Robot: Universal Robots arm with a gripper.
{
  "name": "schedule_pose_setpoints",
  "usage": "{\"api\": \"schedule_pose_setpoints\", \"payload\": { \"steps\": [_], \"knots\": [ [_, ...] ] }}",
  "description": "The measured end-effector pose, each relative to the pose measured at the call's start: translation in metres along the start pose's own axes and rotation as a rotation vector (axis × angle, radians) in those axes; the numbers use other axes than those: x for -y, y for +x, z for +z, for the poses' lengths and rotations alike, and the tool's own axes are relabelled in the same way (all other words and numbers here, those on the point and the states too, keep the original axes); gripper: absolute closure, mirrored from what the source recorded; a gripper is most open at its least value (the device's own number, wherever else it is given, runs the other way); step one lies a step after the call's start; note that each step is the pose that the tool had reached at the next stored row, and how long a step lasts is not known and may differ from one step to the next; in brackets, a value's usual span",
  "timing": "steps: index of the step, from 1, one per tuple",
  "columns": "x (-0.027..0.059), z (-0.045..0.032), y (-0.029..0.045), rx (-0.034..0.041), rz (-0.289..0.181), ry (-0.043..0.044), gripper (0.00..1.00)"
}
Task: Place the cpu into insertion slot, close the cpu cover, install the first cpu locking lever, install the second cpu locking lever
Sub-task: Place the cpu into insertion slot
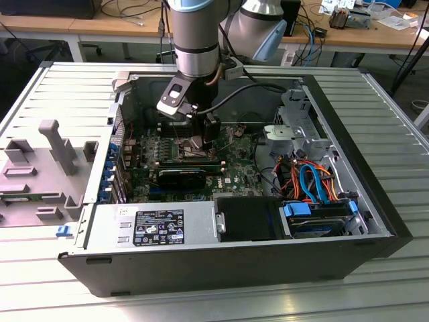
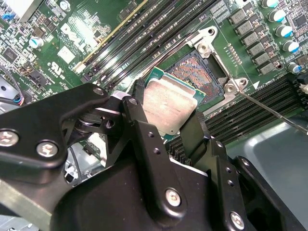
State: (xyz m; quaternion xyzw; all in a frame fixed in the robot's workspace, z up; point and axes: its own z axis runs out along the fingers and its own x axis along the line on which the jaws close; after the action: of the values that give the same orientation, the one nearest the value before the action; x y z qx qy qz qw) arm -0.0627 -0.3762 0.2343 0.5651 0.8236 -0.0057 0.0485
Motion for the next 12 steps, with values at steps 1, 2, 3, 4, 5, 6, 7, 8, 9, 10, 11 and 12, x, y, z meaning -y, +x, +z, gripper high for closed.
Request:
{"api": "schedule_pose_setpoints", "payload": {
  "steps": [1,2,3,4,5,6,7,8,9,10,11,12],
  "knots": [
    [0.0,0.0,0.0,0.0001,0.001,0.0001,0.46],
    [0.0,0.0001,0.0,0.0001,0.001,0.0001,0.46],
    [0.0,0.0001,0.0,0.0002,0.002,0.0002,0.46],
    [0.0,0.0002,0.0,0.0003,0.004,0.0004,0.46],
    [0.0,0.0002,0.0,0.0004,0.005,0.0005,0.46],
    [0.0,0.0003,0.0,0.0004,0.006,0.0006,0.46],
    [0.0,0.0003,0.0,0.0003,0.006,0.0006,0.46],
    [0.0,0.0003,0.0,0.0004,0.007,0.0006,0.46],
    [0.0,0.0003,0.0,0.0004,0.007,0.0006,0.46],
    [0.0,0.0004,0.0,0.0004,0.008,0.0007,0.46],
    [0.0,0.0004,0.0,0.0005,0.008,0.0007,0.46],
    [0.0,0.0004,0.0,0.0005,0.009,0.0008,0.46]
  ]
}}
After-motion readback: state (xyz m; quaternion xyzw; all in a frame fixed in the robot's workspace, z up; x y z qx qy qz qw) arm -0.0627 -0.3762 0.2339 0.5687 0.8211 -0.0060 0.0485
